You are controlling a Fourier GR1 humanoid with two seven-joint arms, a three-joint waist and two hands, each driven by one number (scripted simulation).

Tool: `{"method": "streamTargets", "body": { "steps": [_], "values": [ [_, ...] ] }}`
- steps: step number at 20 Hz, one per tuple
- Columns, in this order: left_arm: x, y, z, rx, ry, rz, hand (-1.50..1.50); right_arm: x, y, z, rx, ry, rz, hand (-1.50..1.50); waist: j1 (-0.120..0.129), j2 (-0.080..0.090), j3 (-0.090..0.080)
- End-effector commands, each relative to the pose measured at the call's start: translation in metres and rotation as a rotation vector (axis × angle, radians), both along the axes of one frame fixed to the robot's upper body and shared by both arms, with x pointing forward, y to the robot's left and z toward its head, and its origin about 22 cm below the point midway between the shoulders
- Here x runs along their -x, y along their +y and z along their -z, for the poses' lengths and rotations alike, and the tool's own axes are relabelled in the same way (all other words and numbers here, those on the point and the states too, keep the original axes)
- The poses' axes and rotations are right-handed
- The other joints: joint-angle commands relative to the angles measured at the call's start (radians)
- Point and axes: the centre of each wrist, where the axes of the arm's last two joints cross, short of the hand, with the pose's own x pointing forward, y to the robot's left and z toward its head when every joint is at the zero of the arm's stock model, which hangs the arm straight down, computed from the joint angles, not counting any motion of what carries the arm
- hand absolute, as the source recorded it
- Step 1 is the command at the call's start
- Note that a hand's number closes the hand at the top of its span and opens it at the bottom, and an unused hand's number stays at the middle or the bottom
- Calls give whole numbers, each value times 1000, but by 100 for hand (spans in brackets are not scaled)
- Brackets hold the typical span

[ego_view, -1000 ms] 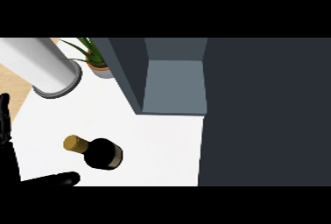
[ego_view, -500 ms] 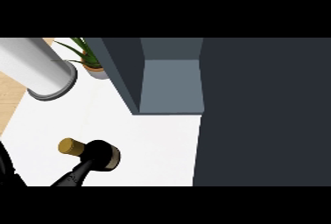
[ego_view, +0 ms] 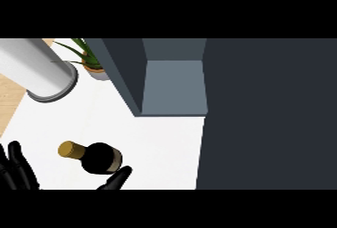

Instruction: Pick up the wine, place it into the cabinet and close the cabinet

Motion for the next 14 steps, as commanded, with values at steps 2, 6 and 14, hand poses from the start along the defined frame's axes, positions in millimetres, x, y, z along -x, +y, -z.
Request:
{"method": "streamTargets", "body": {
  "steps": [2, 6, 14],
  "values": [
    [6, -13, -4, 39, 6, -34, -150, 34, -5, -29, -18, -25, -11, -150, -3, -2, 0],
    [0, -18, -13, 74, 16, -27, -150, 16, -1, -35, -32, -20, 13, -150, 1, 0, 0],
    [-16, -11, -34, 73, 50, -78, -150, 27, 3, -61, -11, -26, -13, -150, -5, -2, -1]
  ]
}}
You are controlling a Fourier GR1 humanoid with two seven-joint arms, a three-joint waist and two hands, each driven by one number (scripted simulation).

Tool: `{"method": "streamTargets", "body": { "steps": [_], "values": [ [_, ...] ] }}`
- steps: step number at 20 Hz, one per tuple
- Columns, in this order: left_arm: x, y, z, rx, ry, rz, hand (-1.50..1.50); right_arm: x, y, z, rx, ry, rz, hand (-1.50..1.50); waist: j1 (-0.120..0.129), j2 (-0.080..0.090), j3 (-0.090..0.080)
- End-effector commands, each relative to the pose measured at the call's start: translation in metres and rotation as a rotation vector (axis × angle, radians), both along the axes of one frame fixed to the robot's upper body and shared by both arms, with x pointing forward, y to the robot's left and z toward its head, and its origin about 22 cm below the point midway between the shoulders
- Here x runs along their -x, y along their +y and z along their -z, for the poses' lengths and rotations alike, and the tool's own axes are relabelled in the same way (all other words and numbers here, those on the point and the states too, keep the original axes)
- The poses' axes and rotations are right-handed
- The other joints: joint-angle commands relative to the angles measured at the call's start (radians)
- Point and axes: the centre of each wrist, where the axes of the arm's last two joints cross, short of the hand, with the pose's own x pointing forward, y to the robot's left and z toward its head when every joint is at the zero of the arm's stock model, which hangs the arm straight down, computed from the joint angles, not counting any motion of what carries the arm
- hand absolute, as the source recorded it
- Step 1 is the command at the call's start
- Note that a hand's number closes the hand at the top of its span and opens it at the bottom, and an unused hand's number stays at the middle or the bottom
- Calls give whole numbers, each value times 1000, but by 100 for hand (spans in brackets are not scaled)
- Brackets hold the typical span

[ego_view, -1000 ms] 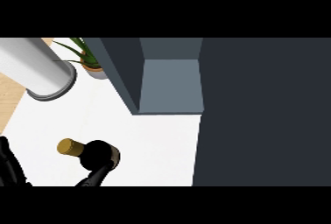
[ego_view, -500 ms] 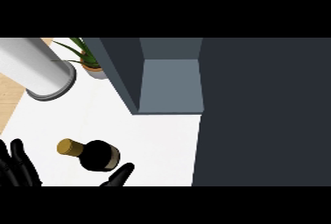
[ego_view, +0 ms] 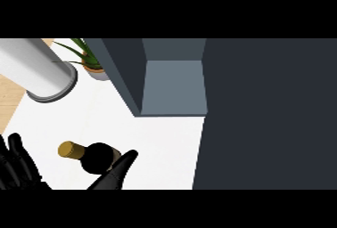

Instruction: Pick up the wine, place it into the cabinet and close the cabinet

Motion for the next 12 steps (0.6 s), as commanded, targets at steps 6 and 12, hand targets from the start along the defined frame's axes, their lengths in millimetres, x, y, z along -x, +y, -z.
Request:
{"method": "streamTargets", "body": {
  "steps": [6, 12],
  "values": [
    [-21, 0, 9, 63, 22, -104, -150, 41, -6, -26, -13, -23, -64, -150, -6, -1, -2],
    [-25, 2, 15, 69, 38, -137, -150, 23, -7, -33, -21, -42, -32, -150, 1, 1, -1]
  ]
}}
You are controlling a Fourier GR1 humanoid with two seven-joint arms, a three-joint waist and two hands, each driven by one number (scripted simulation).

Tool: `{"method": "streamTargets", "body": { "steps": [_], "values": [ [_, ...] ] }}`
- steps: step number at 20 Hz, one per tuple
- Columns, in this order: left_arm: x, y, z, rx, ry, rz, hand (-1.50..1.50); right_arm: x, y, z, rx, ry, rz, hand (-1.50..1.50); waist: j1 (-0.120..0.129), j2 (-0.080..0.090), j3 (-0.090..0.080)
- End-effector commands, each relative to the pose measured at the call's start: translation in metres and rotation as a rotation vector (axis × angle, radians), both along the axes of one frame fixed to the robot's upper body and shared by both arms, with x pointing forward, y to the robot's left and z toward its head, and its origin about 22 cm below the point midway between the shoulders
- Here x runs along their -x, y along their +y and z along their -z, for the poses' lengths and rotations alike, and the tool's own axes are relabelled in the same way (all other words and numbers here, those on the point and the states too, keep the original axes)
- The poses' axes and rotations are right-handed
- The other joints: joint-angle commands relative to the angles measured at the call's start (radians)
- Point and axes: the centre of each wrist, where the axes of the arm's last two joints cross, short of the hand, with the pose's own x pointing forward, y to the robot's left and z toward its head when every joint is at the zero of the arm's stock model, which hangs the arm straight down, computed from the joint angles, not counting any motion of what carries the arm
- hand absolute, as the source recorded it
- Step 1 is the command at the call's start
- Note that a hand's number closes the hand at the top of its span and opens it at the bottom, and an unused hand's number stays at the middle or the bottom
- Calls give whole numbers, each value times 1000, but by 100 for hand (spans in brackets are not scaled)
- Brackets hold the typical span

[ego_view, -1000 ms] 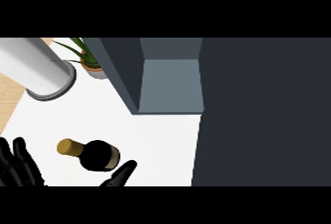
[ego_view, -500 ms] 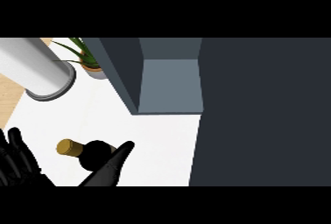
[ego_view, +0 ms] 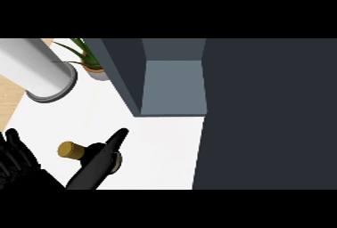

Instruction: Pick up the wine, place it into the cabinet and close the cabinet

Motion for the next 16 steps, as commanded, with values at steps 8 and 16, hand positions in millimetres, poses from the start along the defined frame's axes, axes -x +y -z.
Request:
{"method": "streamTargets", "body": {
  "steps": [8, 16],
  "values": [
    [-3, 12, 38, 75, 79, -61, -150, 17, -5, -18, -16, -38, -80, -150, 3, 2, -1],
    [3, 22, 73, 102, 117, -108, -150, 37, -1, -21, -47, -49, -88, -150, -4, -2, -2]
  ]
}}
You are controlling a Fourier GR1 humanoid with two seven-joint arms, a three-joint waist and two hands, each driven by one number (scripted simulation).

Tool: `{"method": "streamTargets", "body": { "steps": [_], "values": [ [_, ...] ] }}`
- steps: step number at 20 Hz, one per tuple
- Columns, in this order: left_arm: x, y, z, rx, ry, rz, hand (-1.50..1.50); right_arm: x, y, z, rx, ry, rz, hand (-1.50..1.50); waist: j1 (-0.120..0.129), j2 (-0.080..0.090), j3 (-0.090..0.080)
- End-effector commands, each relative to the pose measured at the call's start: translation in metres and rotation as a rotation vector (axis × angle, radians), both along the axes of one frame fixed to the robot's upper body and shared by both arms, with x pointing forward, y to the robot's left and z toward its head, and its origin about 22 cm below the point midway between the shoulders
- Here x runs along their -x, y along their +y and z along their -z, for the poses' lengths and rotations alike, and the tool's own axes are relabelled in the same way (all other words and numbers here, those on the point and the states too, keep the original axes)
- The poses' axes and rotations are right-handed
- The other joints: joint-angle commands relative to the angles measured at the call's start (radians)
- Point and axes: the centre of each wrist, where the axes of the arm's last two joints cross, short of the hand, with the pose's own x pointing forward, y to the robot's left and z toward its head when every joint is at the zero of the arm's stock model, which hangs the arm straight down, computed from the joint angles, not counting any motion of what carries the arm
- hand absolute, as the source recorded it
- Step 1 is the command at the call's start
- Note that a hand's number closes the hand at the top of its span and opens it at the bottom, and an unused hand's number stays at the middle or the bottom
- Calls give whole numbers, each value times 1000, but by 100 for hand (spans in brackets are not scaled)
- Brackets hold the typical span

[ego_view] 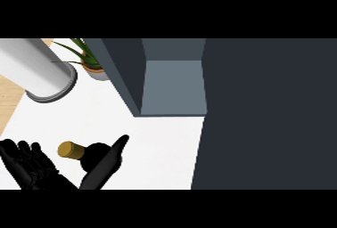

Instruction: Pick up the wine, place it into the cabinet and close the cabinet

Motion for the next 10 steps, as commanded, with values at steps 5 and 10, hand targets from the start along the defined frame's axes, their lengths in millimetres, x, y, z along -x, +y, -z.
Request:
{"method": "streamTargets", "body": {
  "steps": [5, 10],
  "values": [
    [17, -3, 44, 78, 14, -47, -150, 26, -2, -5, -27, -18, -66, -150, 3, -1, -1],
    [14, -3, 56, 61, 54, -49, -150, 31, -3, 1, -20, -14, -86, -150, 2, -4, -3]
  ]
}}
